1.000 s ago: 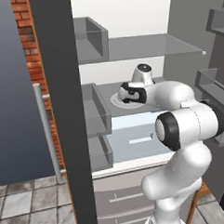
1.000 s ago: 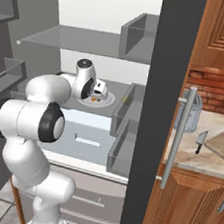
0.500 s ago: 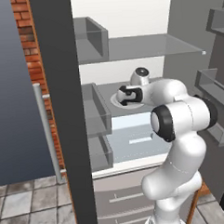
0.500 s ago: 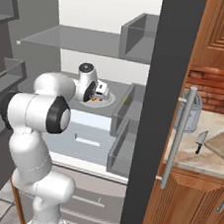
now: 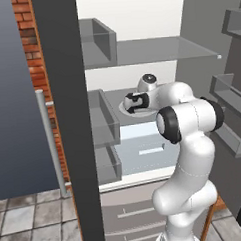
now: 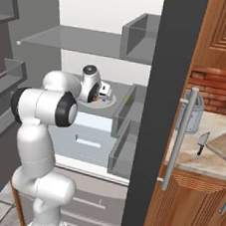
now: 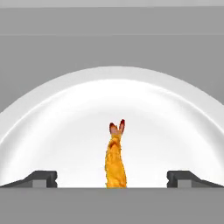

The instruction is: Retrieve the shrimp from the fridge and place it on the cutting board.

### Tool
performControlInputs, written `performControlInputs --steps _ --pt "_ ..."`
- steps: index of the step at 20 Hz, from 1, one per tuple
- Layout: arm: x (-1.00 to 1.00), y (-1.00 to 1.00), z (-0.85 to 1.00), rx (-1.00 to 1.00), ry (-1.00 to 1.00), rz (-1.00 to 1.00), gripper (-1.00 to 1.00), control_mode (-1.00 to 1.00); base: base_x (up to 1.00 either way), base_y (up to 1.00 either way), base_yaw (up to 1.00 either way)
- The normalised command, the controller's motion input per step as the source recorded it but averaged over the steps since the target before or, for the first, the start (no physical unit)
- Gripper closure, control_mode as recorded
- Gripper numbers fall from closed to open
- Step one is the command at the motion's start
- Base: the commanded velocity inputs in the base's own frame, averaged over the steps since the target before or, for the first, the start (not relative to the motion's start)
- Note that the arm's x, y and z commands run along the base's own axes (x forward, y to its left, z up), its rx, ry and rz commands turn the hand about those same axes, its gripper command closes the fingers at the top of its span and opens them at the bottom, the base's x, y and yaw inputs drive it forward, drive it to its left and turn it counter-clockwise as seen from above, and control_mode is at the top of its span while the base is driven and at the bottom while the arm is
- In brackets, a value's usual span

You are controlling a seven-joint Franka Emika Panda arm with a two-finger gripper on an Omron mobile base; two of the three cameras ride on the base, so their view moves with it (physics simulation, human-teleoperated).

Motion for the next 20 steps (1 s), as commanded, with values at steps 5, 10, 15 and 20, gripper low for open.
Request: performControlInputs --steps 5,10,15,20 --pt "0.35 0.00 -0.22 0.00 0.00 -0.02 -1.00 -1.00 0.00 0.00 0.00" --pt "0.07 0.00 -0.33 0.00 0.00 0.00 1.00 -1.00 0.00 0.00 0.00" --pt "0.00 0.00 -0.07 0.02 0.00 0.00 1.00 -1.00 0.00 0.00 0.00" --pt "0.00 0.00 0.00 0.00 0.00 0.00 1.00 -1.00 0.00 0.00 0.00"
